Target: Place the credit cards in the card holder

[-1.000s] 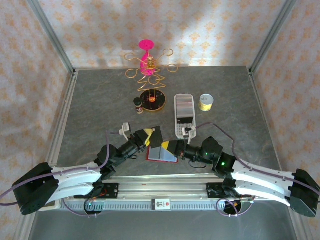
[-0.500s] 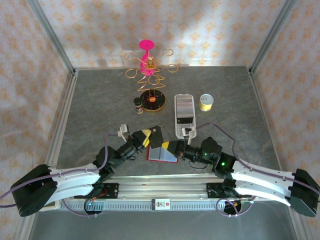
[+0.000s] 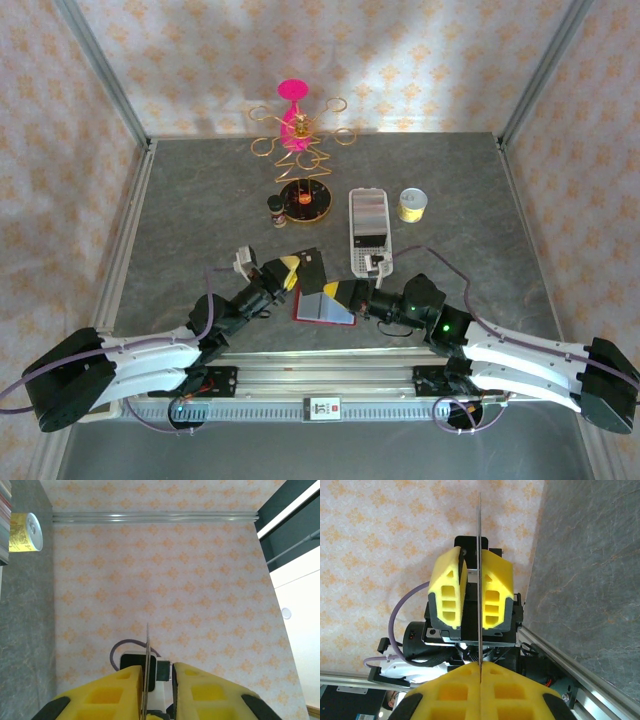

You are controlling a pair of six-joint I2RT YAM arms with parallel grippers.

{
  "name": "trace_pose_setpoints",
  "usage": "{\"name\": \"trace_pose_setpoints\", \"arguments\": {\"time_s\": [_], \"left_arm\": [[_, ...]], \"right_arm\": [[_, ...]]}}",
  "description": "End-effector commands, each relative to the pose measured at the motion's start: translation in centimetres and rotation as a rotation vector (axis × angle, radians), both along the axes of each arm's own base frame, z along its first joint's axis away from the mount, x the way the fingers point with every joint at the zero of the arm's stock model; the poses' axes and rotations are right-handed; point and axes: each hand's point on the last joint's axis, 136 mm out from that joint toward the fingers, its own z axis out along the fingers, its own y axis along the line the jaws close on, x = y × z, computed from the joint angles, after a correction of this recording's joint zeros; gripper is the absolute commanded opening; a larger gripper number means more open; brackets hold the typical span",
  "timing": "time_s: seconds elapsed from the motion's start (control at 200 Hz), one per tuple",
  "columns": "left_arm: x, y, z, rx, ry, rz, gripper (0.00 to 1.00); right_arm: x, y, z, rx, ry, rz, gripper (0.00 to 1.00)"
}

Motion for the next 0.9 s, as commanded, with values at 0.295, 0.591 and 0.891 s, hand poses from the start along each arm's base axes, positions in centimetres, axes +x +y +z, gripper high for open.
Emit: {"name": "trace_pose_setpoints", "arguments": {"time_s": [0.295, 0.591, 0.891], "left_arm": [[0.1, 1.39, 1.41, -0.079, -0.022, 0.039, 0.19], [0.18, 1.36, 1.49, -0.081, -0.022, 0.041, 0.1], [0.5, 1.7, 0.9, -0.066, -0.003, 0.068, 0.0]], "right_arm": [[0.17, -0.23, 0.82, 0.045, -0.009, -0.023, 0.0], [0.22, -0.18, 0.98, 0.048, -0.011, -0.024, 0.0], [0.37, -0.28, 0.76, 0.041, -0.002, -0.034, 0.0]]}}
